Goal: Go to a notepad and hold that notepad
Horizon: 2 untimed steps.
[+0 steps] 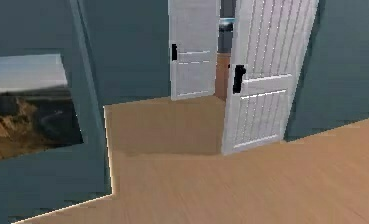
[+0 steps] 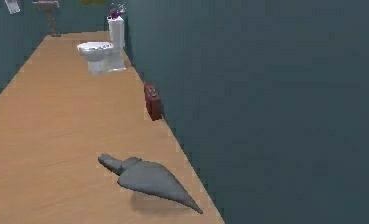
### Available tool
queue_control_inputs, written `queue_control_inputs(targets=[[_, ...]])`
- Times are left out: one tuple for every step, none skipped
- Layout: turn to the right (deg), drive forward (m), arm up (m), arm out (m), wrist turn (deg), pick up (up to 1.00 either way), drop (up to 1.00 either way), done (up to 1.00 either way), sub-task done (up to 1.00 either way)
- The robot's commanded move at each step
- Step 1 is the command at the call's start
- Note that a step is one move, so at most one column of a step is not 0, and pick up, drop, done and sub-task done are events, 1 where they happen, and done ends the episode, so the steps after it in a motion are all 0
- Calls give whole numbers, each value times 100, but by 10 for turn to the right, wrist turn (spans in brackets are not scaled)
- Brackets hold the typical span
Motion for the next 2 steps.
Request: queue_control_inputs(targets=[[0,100,0,0,0,0,0,0,0],[60,0,0,0,0,0,0,0,0]])
